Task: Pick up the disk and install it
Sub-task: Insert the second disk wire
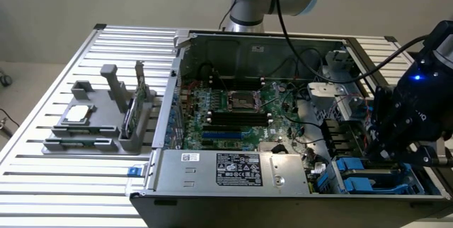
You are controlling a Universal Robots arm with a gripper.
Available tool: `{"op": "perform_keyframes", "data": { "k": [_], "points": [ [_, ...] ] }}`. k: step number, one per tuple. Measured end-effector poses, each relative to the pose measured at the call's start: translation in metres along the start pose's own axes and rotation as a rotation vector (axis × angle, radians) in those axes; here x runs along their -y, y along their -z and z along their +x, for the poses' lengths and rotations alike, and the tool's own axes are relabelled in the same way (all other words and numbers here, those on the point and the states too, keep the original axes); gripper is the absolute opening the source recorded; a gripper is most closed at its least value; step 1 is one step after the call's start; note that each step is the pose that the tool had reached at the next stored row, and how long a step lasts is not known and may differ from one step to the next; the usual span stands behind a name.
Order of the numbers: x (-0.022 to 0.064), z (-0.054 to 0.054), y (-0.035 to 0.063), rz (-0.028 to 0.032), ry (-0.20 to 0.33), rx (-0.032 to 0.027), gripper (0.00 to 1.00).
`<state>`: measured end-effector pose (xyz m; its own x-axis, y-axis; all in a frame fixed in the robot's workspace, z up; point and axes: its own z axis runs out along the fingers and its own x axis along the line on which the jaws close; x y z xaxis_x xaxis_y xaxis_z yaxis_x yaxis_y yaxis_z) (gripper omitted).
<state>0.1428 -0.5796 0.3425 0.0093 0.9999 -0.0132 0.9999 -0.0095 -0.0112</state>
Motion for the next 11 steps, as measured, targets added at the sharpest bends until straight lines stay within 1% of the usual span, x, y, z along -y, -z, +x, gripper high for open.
{"op": "perform_keyframes", "data": {
  "k": [5, 7, 9, 11],
  "points": [
    [-0.0003, -0.0012, -0.0011, -0.0001, 0.01, -0.0073, 0.16],
    [-0.0006, -0.0017, -0.0016, -0.0001, 0.013, -0.0111, 0.16],
    [-0.0008, -0.0026, -0.0019, -0.0001, 0.015, -0.016, 0.16],
    [-0.001, -0.0036, -0.0023, -0.0001, 0.015, -0.0226, 0.16]
  ]
}}
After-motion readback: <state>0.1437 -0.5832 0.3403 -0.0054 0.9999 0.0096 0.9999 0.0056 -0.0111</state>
